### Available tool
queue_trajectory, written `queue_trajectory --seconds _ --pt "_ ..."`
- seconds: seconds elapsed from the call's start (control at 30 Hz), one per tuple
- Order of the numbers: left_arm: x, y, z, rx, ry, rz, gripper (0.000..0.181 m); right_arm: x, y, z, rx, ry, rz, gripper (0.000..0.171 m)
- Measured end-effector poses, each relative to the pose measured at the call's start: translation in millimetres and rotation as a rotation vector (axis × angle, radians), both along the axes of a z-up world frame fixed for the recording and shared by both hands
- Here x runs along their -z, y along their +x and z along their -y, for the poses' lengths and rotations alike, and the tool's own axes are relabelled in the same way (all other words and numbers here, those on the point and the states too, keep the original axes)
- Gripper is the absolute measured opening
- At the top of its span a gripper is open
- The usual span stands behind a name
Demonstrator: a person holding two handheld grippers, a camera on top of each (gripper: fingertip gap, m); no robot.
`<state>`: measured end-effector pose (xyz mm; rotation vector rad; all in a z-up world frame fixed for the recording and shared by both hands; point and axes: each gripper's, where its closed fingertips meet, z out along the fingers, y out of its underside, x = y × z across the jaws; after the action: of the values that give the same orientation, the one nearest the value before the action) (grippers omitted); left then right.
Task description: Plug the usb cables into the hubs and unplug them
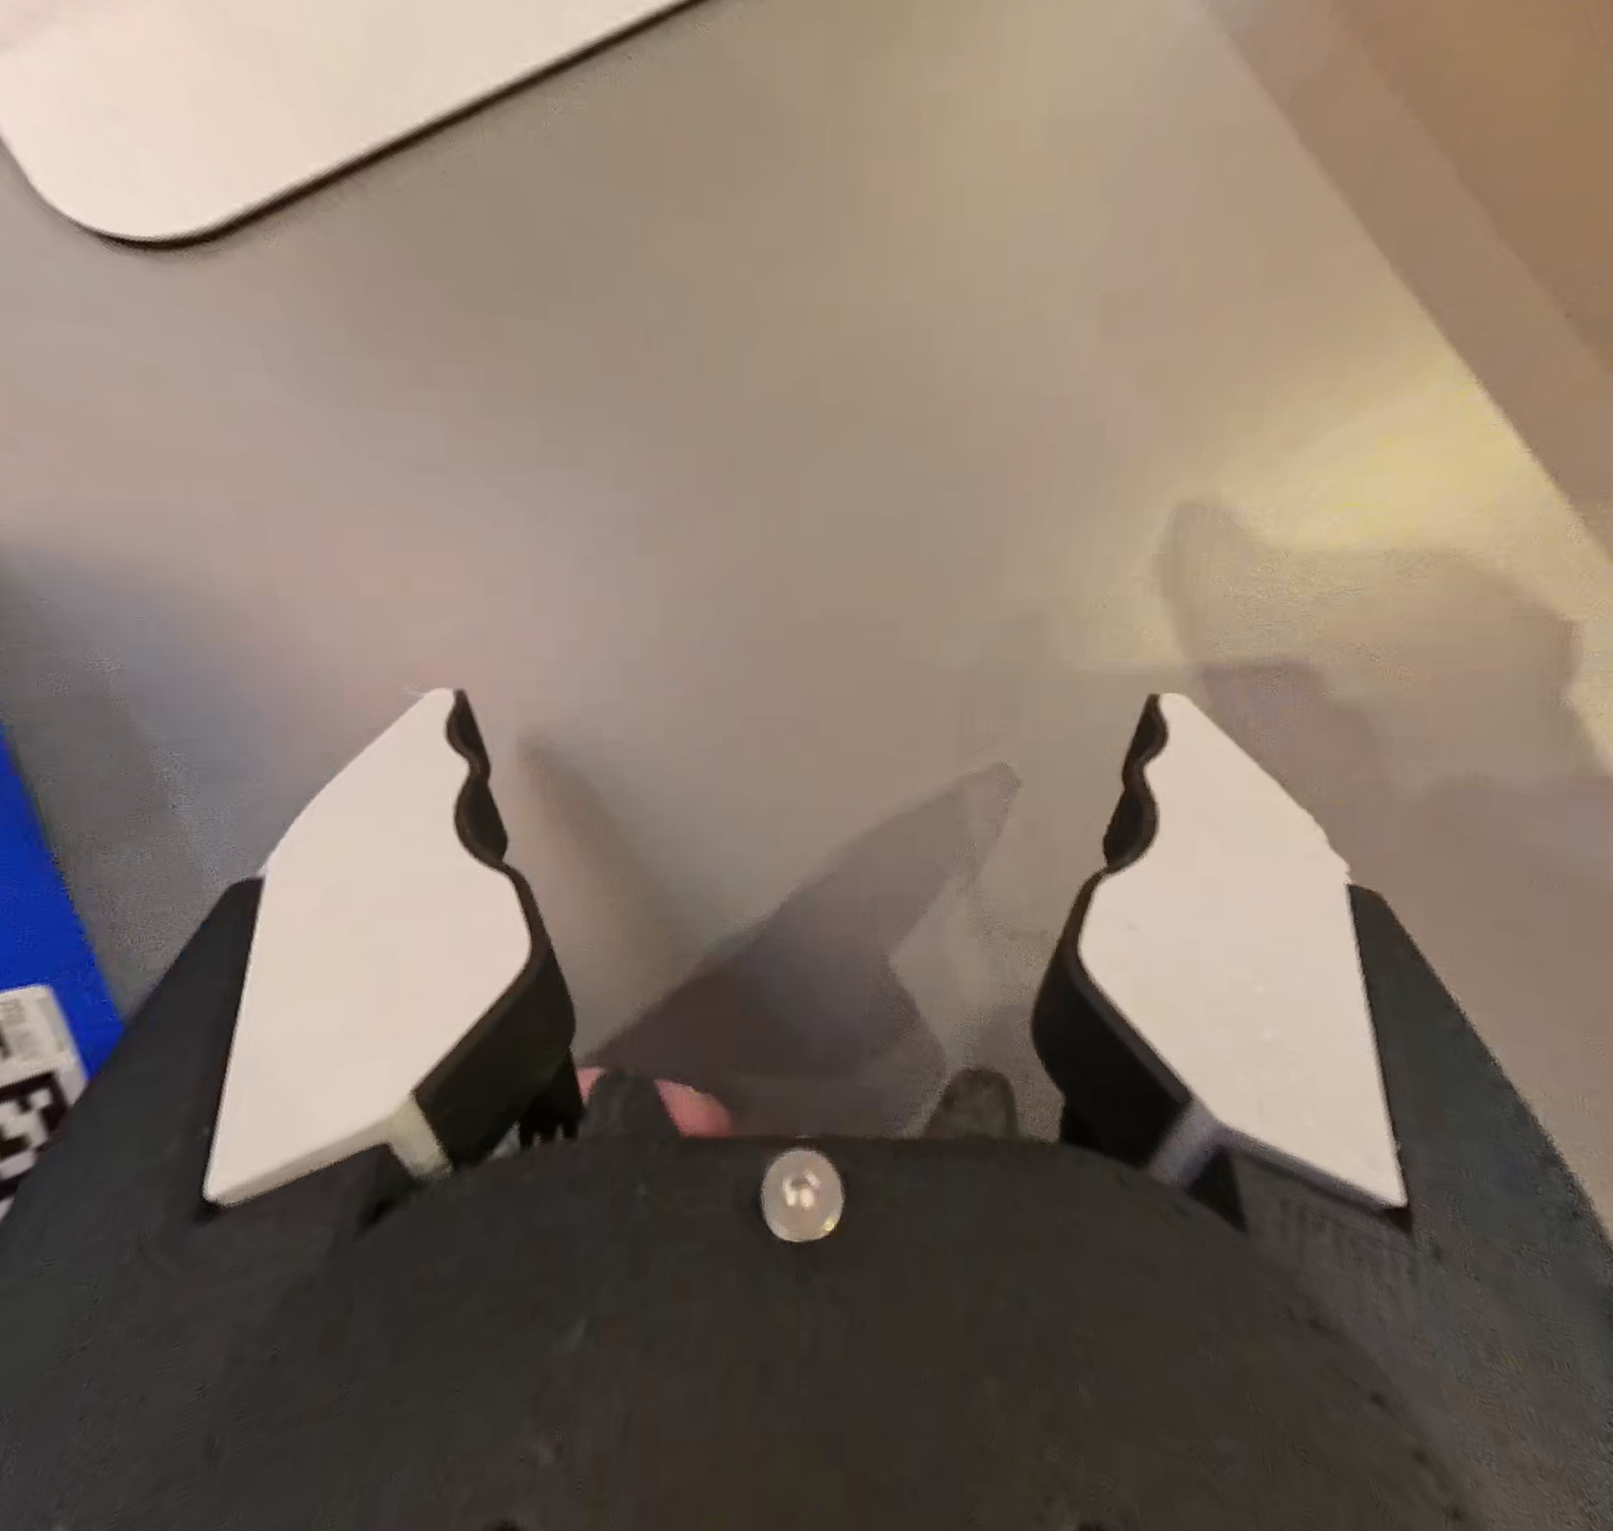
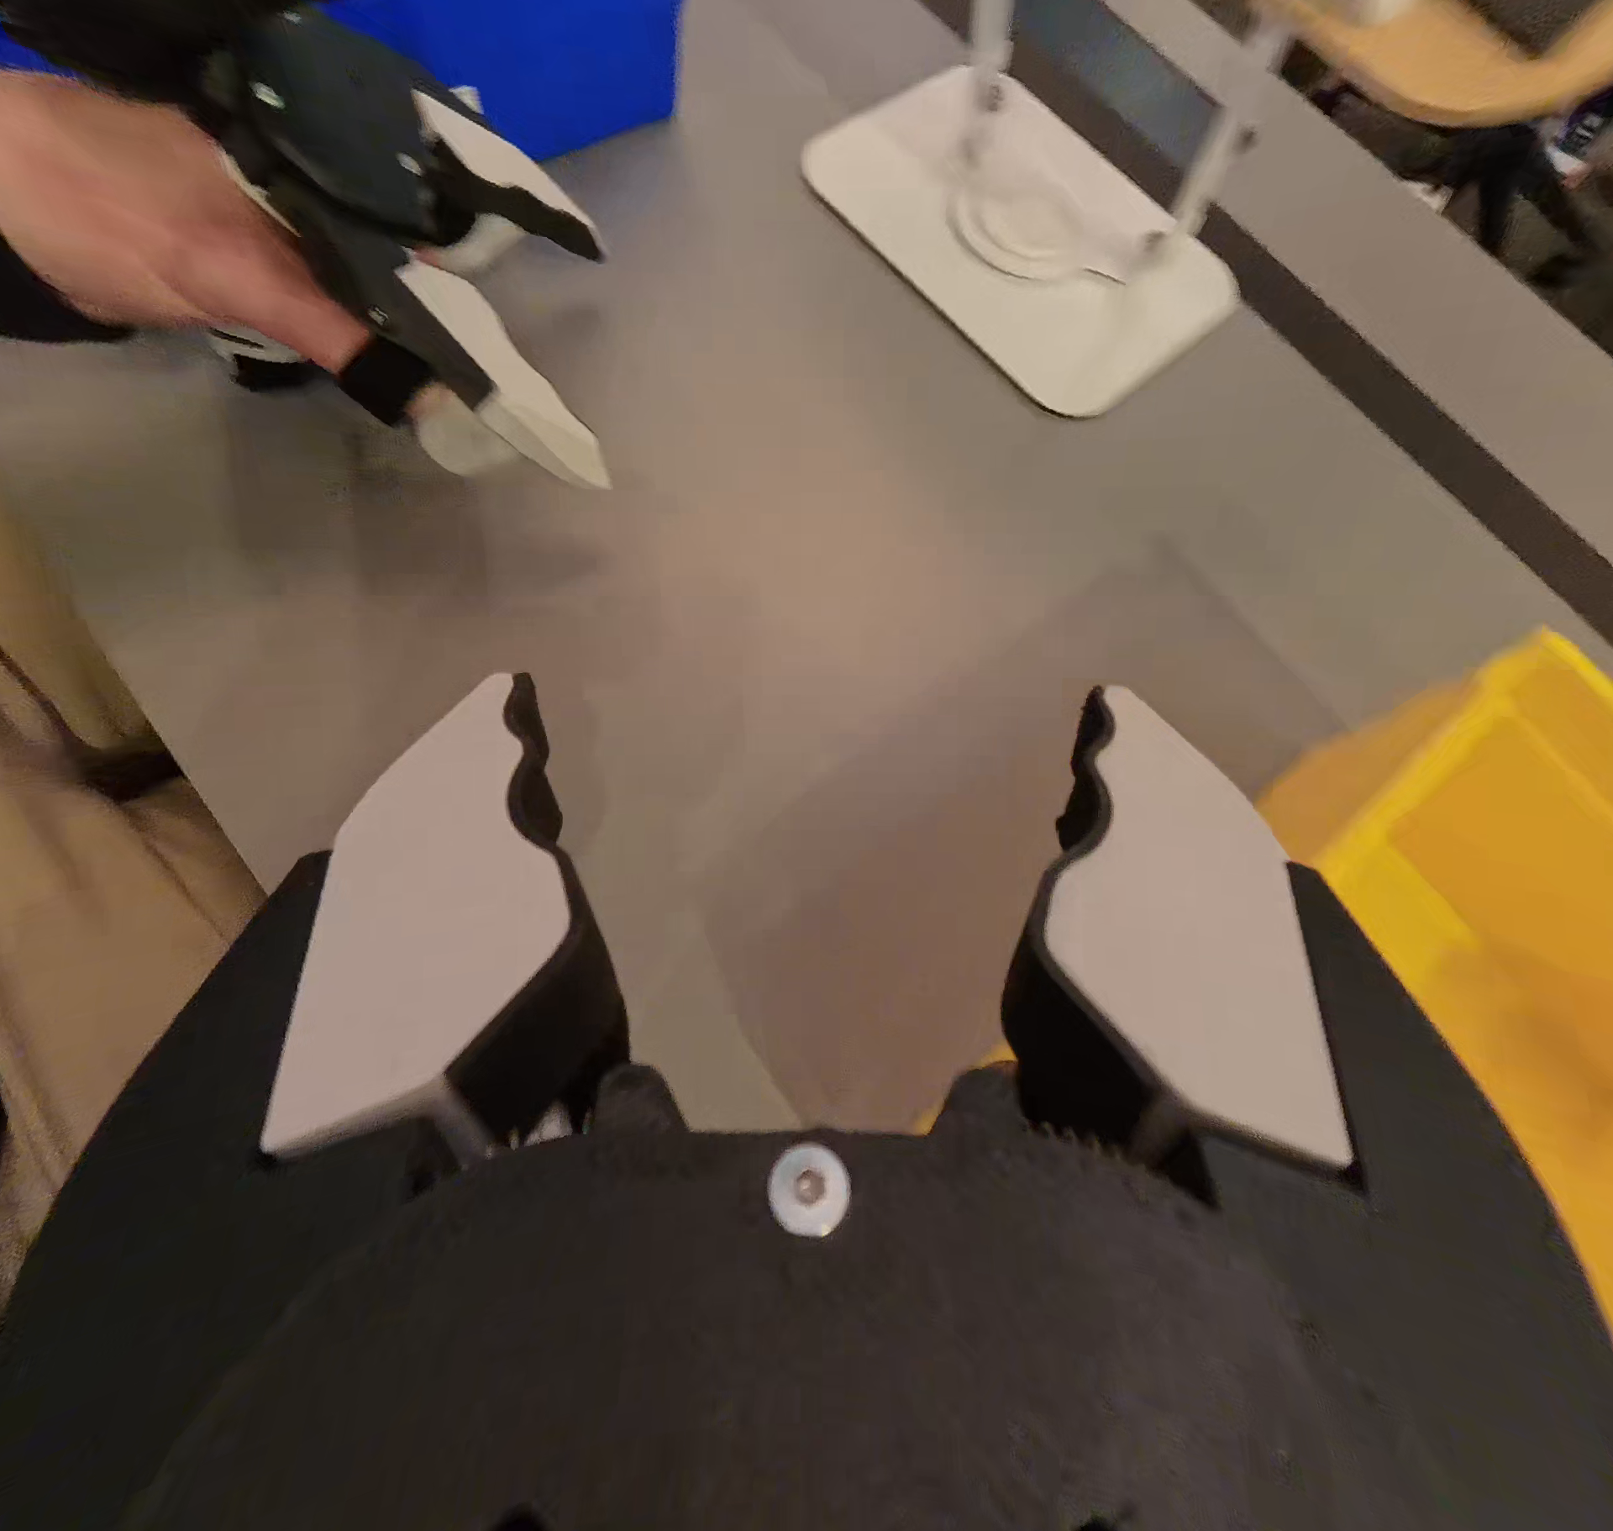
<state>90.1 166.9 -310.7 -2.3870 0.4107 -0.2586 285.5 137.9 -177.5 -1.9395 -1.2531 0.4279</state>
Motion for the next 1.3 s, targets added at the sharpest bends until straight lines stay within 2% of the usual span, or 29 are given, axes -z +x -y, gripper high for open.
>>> queue_trajectory --seconds 0.07,0.1,0.2,0.3,0.5,0.6,0.8,0.93,1.13,1.23,1.3 --pt "3.9 5.3 2.1 0.014 0.008 -0.021 0.129 21.3 -34.0 8.3 -0.067 -0.041 0.000 0.113" --pt "7.9 9.3 4.5 0.030 -0.005 -0.029 0.127 33.2 -47.8 8.6 -0.092 -0.057 0.002 0.121" --pt "15.8 14.9 8.4 0.056 -0.040 -0.052 0.123 72.2 -71.5 6.7 -0.102 -0.156 0.025 0.134" --pt "18.6 15.1 9.7 0.062 -0.058 -0.092 0.123 107.1 -79.4 -1.1 -0.094 -0.183 0.098 0.147" --pt "20.8 19.4 13.7 0.100 -0.055 -0.101 0.131 138.7 -80.1 -14.4 -0.048 -0.157 0.147 0.146" --pt "17.8 19.4 13.4 0.096 -0.024 -0.101 0.120 149.5 -74.1 -20.3 -0.021 -0.132 0.189 0.146" --pt "13.0 19.8 13.0 0.057 0.045 -0.130 0.109 156.7 -78.8 -17.4 -0.003 -0.184 0.106 0.146" --pt "15.1 15.2 17.4 -0.011 -0.031 -0.090 0.093 155.7 -79.5 -18.1 -0.007 -0.165 0.095 0.146" --pt "15.0 12.9 19.5 -0.033 -0.025 -0.093 0.093 156.3 -78.4 -21.9 0.042 -0.177 0.093 0.146" --pt "16.2 8.5 21.7 -0.046 -0.046 -0.095 0.102 156.1 -75.4 -21.0 0.074 -0.177 0.091 0.146" --pt "15.4 9.9 23.2 -0.021 -0.032 -0.095 0.100 156.2 -75.0 -20.6 0.075 -0.179 0.089 0.146"
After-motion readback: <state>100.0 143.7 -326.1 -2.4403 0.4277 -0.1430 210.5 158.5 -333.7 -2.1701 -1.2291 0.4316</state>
